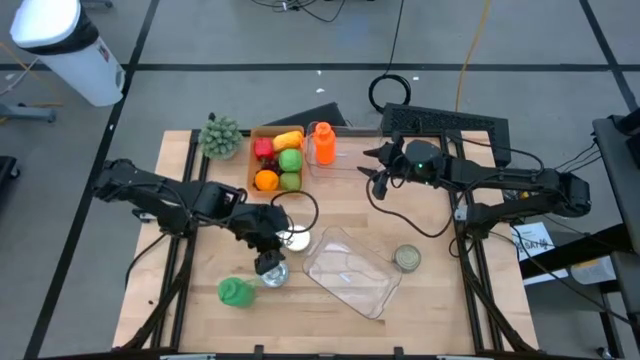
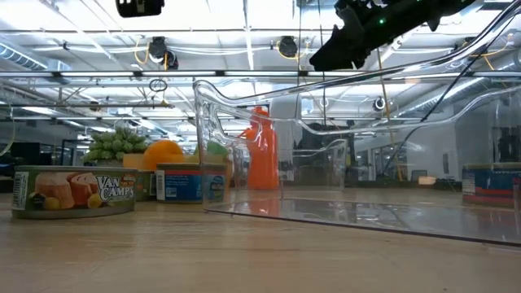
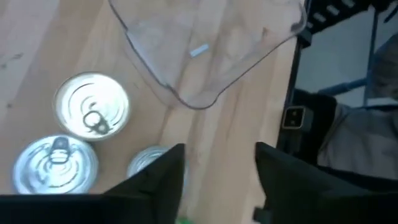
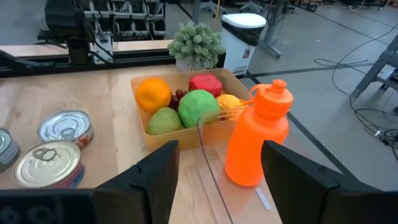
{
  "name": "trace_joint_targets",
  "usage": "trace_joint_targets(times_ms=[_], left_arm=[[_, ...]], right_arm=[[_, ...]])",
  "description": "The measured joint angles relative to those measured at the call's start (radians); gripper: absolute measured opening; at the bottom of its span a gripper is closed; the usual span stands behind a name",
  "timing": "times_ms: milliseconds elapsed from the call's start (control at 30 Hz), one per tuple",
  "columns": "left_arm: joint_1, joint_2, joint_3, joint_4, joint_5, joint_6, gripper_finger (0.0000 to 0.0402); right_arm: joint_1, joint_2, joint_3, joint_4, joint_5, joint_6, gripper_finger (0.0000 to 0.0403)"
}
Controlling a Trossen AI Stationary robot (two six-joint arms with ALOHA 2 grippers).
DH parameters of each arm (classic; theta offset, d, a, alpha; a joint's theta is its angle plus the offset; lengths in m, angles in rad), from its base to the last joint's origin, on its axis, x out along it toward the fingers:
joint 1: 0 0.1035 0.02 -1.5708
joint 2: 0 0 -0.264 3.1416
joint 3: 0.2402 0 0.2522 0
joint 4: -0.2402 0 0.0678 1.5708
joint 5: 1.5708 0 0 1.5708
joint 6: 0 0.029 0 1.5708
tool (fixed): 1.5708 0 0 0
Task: Pick & Place Food Item
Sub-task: Put the green water bottle into the top transparent bin
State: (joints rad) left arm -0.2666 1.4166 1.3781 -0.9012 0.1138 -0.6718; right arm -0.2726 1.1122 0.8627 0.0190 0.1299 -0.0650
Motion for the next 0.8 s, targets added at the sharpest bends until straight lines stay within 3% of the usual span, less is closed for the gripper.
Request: trace_joint_targets(times_ms=[133,267,567,800], left_arm=[[0.000,0.000,0.000,-0.054,0.136,-0.003,0.0280],[-0.022,0.000,0.000,-0.128,0.259,-0.075,0.0323],[-0.139,0.000,0.000,-0.333,0.247,-0.275,0.0340],[-0.242,0.000,0.000,-0.360,0.177,-0.454,0.0340]], right_arm=[[0.000,0.000,0.000,-0.002,0.000,-0.004,0.0212],[0.000,0.000,-0.002,0.001,0.000,-0.007,0.0212],[0.000,0.000,-0.075,0.114,0.000,-0.021,0.0212],[0.000,0.000,-0.091,0.144,0.000,-0.029,0.0212]])
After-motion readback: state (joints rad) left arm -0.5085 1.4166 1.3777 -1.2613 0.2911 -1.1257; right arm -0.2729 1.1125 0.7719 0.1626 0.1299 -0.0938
